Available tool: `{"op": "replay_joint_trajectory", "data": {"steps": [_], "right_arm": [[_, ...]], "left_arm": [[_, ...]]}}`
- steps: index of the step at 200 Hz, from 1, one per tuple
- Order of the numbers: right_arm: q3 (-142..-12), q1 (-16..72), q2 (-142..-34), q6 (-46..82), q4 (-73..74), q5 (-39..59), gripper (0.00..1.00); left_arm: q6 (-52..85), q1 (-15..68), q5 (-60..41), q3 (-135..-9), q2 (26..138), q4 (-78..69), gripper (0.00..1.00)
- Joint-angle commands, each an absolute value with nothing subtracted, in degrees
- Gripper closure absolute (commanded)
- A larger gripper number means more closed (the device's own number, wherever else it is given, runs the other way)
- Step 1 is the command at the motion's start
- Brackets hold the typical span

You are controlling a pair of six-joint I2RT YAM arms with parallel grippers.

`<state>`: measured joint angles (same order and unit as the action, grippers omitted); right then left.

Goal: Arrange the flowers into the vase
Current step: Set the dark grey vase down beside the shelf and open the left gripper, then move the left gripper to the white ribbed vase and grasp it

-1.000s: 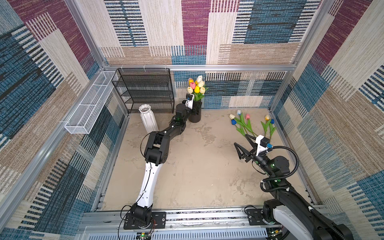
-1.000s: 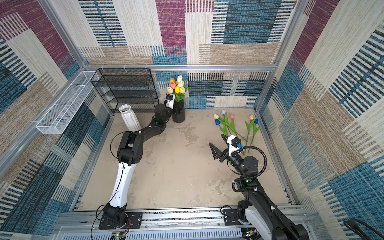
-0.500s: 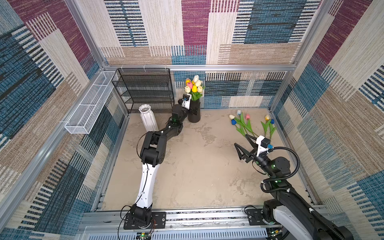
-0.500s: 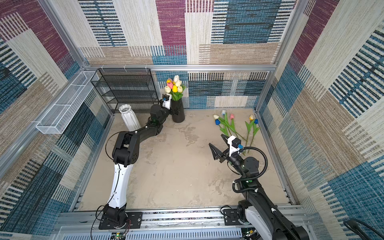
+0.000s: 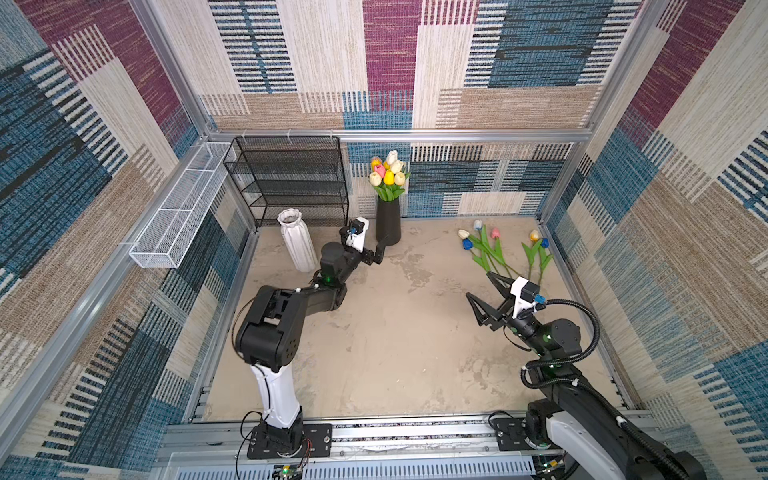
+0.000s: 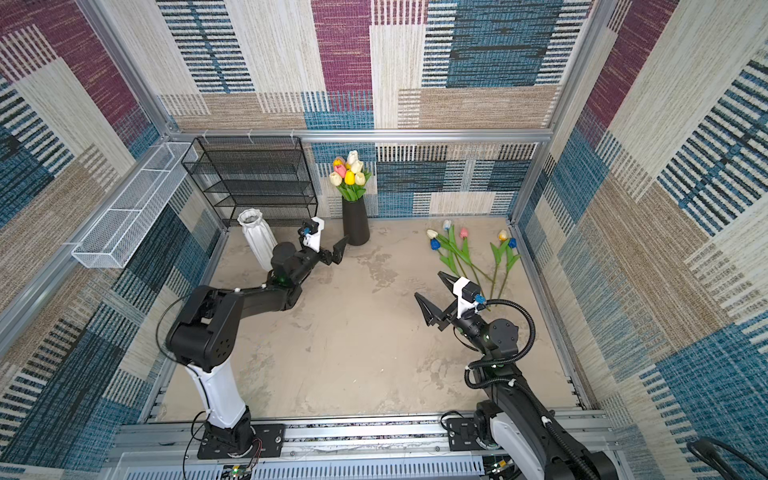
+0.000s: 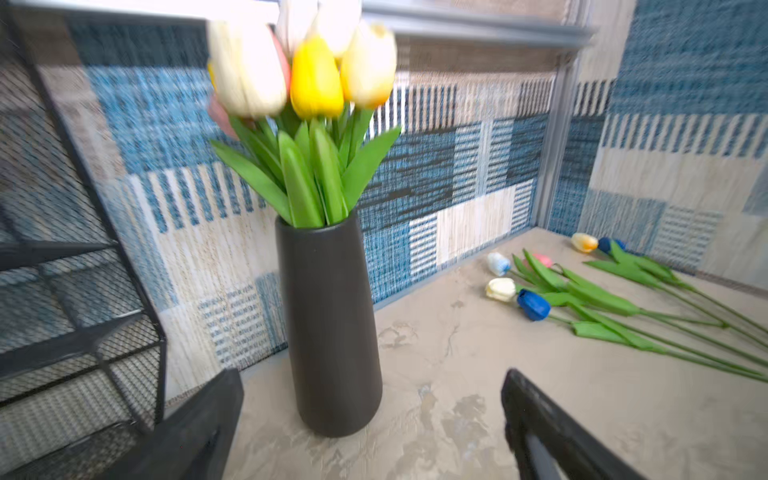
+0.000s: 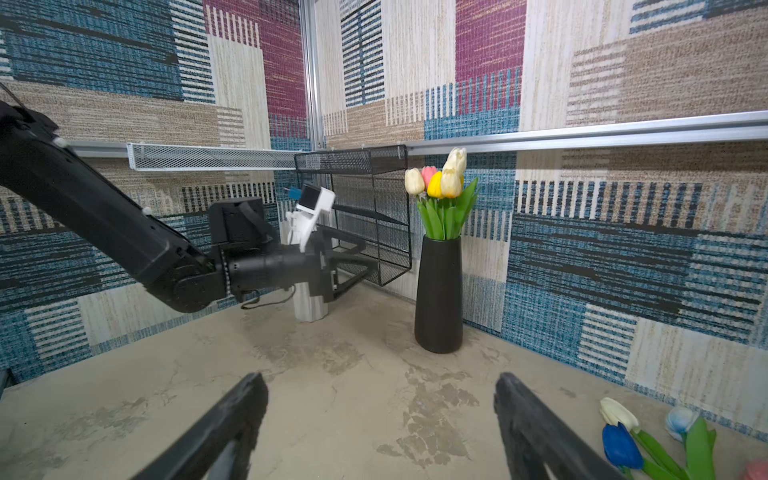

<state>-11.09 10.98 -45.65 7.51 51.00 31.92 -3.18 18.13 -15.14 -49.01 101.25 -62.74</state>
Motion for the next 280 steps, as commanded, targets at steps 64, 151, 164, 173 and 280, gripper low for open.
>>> {"op": "replay_joint_trajectory", "data": {"steps": [64,151,164,173,280], "right_arm": [[-5.80,15.86,-45.83,6.51,60.34,28.65,0.01],[-4.55,16.28,-43.27,5.54,58.50,26.54,0.01],[-4.81,16.36,-43.83,5.53,58.52,26.79,0.01],[-4.91,16.30,-44.24,5.54,58.52,27.05,0.01],[-5.27,16.43,-44.03,4.90,57.92,27.38,0.01]], "left_arm": [[-13.35,9.08,-0.68,-23.40,57.65,-47.49,0.00],[-6.78,-9.99,-17.20,-28.65,70.05,-52.72,0.00],[-7.81,-10.15,-17.05,-30.61,72.81,-52.75,0.00],[-8.15,-10.32,-16.92,-32.08,75.23,-53.27,0.00],[-8.01,-11.28,-21.25,-57.65,104.85,-53.76,0.00]]}}
